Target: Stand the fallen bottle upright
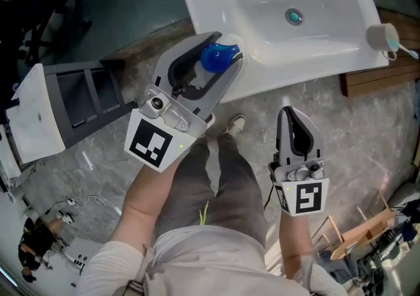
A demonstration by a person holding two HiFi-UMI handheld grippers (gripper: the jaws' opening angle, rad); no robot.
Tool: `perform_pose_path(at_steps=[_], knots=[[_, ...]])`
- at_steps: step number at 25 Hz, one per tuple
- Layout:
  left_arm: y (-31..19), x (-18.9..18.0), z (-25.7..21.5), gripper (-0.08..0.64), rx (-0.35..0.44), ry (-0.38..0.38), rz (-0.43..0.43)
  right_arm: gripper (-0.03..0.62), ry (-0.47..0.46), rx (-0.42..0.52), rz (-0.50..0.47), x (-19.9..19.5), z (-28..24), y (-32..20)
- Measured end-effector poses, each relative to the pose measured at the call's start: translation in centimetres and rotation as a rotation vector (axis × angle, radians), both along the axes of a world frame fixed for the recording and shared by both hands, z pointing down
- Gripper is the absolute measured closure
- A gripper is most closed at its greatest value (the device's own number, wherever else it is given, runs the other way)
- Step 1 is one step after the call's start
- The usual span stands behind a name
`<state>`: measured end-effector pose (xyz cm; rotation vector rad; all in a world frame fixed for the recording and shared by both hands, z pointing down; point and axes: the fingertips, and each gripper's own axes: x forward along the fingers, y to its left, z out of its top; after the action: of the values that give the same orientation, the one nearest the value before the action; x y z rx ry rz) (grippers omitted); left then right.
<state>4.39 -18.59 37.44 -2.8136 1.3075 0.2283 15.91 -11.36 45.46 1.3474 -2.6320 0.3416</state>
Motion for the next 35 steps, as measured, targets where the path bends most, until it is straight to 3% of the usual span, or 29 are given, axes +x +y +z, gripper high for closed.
perform_pose_path(at_steps=[5, 10, 14, 26, 35], knots=[[0.3, 2.0, 0.2, 0.411, 0.025, -0.121, 0.021, 0.555, 0.0, 0.007, 0.013, 1.2, 0.0, -0.5], [0.4, 2.3, 1.2, 0.411, 0.004, -0.188, 0.036, 0.555, -0.002, 0.008, 0.021, 1.3, 0.0, -0.7], [0.3, 2.2, 1.7, 0.411, -0.034, -0.158, 0.022, 0.555, -0.007, 0.006, 0.021, 1.1, 0.1, -0.8], [1.1, 3.3, 2.2, 0.404, -0.011, -0.163, 0.058, 0.555, -0.008, 0.003, 0.025, 1.5, 0.5, -1.0], [1.5, 3.9, 2.5, 0.295, -0.043, -0.137, 0.068, 0.555, -0.006, 0.006, 0.027, 2.1, 0.4, -0.2]])
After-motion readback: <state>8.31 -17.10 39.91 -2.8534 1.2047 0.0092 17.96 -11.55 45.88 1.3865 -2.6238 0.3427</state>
